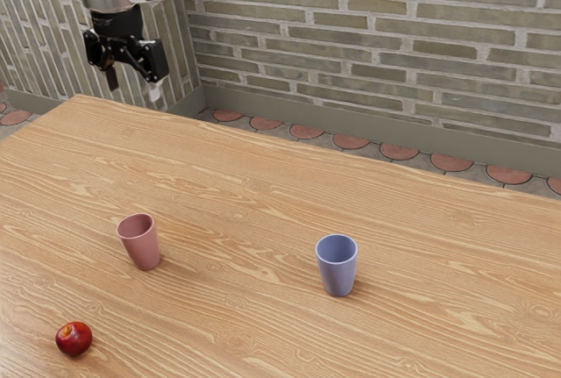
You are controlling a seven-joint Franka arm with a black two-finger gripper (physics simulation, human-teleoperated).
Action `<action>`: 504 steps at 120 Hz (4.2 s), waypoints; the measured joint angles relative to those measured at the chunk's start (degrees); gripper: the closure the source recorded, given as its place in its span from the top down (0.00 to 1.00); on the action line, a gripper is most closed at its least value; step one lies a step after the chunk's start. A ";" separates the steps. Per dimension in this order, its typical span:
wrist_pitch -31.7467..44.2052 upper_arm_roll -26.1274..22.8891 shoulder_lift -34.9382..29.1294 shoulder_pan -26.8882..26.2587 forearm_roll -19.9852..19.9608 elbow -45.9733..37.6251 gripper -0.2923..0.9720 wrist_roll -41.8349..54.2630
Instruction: Place the left cup onto the right cup
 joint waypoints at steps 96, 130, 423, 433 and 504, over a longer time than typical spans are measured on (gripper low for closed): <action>21.95 2.70 -0.35 -0.87 1.33 -28.13 0.77 2.39; 31.31 3.39 -0.34 -1.18 1.12 -36.50 0.77 2.58; 36.11 6.83 4.57 -4.57 6.10 -28.85 0.15 2.60; 34.75 6.34 4.60 -5.69 6.00 -26.44 0.15 2.44; 29.50 -7.29 4.49 -9.25 5.33 -18.61 0.15 -2.28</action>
